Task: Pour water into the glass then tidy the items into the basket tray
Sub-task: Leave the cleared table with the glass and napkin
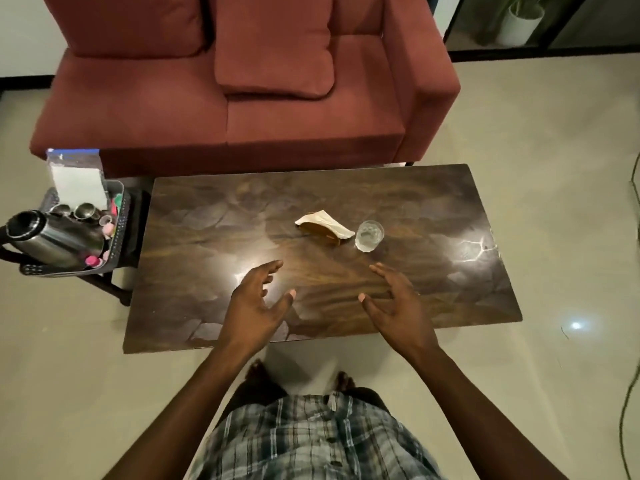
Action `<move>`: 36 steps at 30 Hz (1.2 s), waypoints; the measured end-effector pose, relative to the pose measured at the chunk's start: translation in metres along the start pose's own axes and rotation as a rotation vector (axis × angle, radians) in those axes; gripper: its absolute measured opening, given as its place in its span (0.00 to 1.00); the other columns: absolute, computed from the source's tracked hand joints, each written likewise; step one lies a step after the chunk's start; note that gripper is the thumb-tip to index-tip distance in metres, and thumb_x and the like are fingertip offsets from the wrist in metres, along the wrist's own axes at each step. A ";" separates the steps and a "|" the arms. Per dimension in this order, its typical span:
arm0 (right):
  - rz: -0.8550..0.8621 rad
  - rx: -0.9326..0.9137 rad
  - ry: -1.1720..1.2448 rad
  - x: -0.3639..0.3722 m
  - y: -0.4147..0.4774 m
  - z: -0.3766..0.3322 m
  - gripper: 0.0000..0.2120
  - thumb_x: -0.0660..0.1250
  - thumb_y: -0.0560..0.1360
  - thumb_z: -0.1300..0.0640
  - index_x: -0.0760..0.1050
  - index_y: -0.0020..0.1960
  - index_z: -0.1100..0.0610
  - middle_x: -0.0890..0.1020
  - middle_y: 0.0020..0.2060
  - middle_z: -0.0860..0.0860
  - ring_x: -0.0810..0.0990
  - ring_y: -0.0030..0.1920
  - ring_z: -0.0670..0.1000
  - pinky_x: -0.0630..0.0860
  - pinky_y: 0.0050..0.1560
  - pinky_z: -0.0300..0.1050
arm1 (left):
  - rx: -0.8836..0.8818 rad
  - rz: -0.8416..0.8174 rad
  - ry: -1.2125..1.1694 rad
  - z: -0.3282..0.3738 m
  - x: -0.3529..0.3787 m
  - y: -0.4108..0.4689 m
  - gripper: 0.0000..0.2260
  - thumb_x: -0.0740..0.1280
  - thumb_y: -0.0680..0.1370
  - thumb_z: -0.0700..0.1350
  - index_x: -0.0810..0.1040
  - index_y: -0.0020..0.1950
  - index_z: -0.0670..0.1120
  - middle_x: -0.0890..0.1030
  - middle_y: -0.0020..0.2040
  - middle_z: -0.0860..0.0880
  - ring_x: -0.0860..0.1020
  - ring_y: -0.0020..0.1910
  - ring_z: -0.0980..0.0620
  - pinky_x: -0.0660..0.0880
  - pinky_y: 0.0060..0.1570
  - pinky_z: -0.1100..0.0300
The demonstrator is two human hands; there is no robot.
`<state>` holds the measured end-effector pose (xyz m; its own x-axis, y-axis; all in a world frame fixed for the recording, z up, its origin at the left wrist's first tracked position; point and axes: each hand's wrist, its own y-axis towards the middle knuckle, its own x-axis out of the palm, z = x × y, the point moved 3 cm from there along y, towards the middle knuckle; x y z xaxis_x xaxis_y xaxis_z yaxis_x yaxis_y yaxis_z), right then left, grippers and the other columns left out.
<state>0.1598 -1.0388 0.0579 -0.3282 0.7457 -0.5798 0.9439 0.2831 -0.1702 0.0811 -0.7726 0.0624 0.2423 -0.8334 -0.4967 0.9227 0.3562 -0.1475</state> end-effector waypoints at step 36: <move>-0.063 0.242 -0.116 0.073 0.264 0.216 0.54 0.83 0.70 0.53 0.54 0.86 0.53 0.71 0.75 0.55 0.72 0.75 0.58 0.72 0.71 0.49 | 0.077 -0.342 0.506 -0.129 0.188 0.323 0.29 0.75 0.72 0.40 0.74 0.74 0.42 0.77 0.70 0.42 0.75 0.69 0.40 0.72 0.66 0.52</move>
<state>0.3929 -1.0401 -0.2017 -0.3936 0.6532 -0.6468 0.9076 0.1646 -0.3862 0.3859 -0.7600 -0.1886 -0.2265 -0.5844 -0.7792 0.9467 0.0561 -0.3173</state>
